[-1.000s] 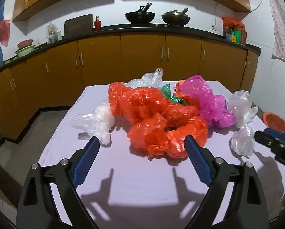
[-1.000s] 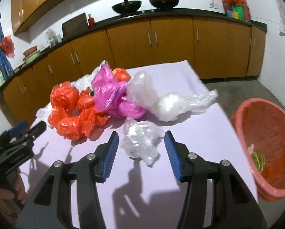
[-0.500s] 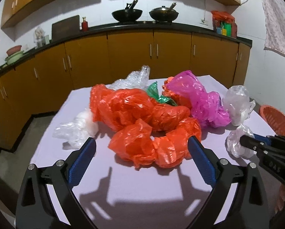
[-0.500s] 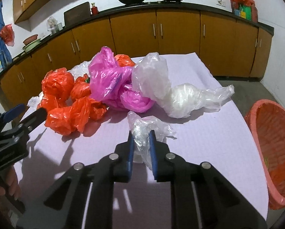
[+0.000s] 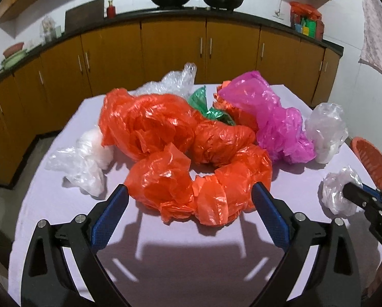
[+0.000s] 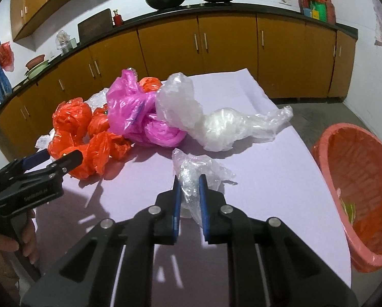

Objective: Collect trash
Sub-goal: 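Grasp the red plastic bag with the left tool while right holds clear bag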

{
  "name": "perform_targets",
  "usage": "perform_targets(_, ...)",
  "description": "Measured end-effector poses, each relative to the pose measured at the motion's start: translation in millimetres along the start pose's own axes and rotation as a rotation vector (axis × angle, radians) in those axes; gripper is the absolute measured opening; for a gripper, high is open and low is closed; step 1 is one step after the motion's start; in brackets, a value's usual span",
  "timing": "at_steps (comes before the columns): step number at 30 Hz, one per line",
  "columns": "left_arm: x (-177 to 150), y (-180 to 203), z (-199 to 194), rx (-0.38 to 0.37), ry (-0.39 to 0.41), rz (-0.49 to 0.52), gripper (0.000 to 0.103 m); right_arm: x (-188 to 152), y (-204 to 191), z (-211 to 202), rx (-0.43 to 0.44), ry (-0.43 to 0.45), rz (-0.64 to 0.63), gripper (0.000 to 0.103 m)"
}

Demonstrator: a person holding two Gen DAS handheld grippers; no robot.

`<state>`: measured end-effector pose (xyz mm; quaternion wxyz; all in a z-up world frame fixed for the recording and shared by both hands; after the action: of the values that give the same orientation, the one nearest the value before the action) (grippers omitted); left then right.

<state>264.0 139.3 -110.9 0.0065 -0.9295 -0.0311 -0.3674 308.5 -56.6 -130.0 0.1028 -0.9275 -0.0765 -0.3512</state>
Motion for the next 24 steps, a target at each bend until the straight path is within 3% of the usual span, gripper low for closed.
perform_targets(4,-3,1,4,-0.057,-0.028,-0.005,0.066,-2,0,-1,-0.008,-0.001,0.001,0.015)
perform_targets(6,-3,3,3,-0.058,-0.025,0.002,0.058,-2,1,-2,-0.009,0.000,0.005,0.015)
perform_targets(10,-5,8,-3,-0.079,-0.013,0.026,0.029,-4,4,-6,-0.011,0.004,0.009,0.015)
perform_targets(15,-11,8,-16,-0.108,0.001,0.027,0.018,-5,6,-17,-0.014,0.017,0.010,0.015)
perform_targets(24,-18,15,-53,-0.185,0.048,0.023,0.017,-8,23,-51,-0.022,0.064,0.025,0.015)
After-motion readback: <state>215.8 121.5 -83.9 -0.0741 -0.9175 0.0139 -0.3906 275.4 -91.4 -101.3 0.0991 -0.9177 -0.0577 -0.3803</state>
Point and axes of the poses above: each gripper's, at about its wrist camera, not at the fingertips, and z roughly the way its jaws point, y to its right, x to its top, the point moved 1 cm from there along z, roughly the way its jaws point, and after that the axes turned 6 degrees about -y, right-handed, at the moved point
